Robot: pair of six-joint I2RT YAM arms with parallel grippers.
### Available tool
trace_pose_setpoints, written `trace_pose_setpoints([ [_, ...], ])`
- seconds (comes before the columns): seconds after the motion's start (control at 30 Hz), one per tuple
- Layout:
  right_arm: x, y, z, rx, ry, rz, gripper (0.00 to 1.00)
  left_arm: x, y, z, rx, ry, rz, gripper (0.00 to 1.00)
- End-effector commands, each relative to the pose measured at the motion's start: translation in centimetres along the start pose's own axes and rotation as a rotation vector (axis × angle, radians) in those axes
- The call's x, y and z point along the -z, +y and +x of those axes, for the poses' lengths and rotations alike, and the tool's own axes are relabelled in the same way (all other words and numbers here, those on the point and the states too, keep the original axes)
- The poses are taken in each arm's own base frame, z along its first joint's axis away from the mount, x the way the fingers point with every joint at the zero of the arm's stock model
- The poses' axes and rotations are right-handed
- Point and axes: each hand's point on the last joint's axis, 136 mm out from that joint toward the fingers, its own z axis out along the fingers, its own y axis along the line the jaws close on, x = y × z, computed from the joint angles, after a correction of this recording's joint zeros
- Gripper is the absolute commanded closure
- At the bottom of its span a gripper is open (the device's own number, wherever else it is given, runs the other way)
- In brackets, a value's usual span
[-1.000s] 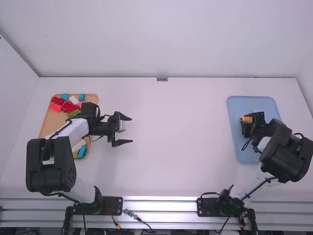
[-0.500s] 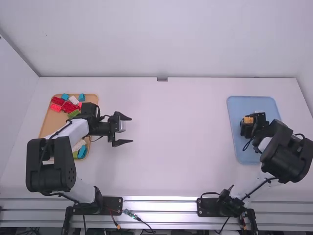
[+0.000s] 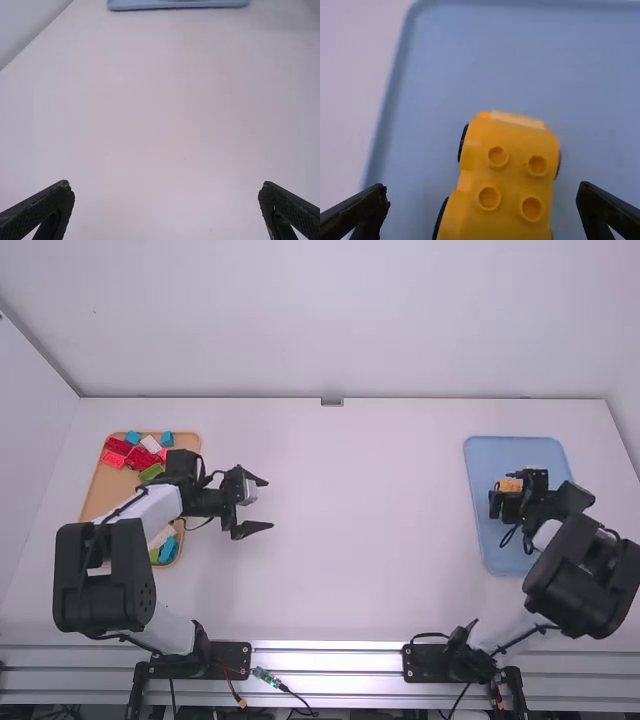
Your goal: Assemble lego blocks to make yellow taxi
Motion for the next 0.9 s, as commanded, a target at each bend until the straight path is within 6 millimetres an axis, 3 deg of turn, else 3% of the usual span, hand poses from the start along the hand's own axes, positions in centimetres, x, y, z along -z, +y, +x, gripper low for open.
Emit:
trace_pose_setpoints([
  [0.0,1.6,0.4,-2.8,0.009,-0.045,0.009,0.01,0.6,1.6,-2.1,0.103,-0.043,-0.024,0.01],
  [0.17,3.2,0.3,-4.1,-0.084,-0.021,0.093,0.01,0.9,4.3,-3.3,0.289,-0.035,-0.082,0.01],
  [0.27,4.1,1.0,-5.1,-0.106,-0.007,0.155,0.01,0.8,7.4,-2.7,0.446,0.060,-0.218,0.01],
  [0.47,5.6,3.9,-8.1,-0.150,-0.053,0.174,0.01,0.2,11.4,-3.1,0.574,0.169,-0.454,0.01],
  [0.57,6.4,5.5,-9.2,-0.167,-0.076,0.151,0.01,1.0,13.8,-3.0,0.670,0.209,-0.642,0.01],
  [0.7,7.4,7.0,-10.2,-0.177,-0.095,0.129,0.01,2.2,15.4,-3.4,0.723,0.243,-0.797,0.01],
  [0.87,9.0,7.6,-10.9,-0.173,-0.112,0.152,0.01,2.6,16.0,-5.3,0.702,0.270,-0.831,0.01],
])
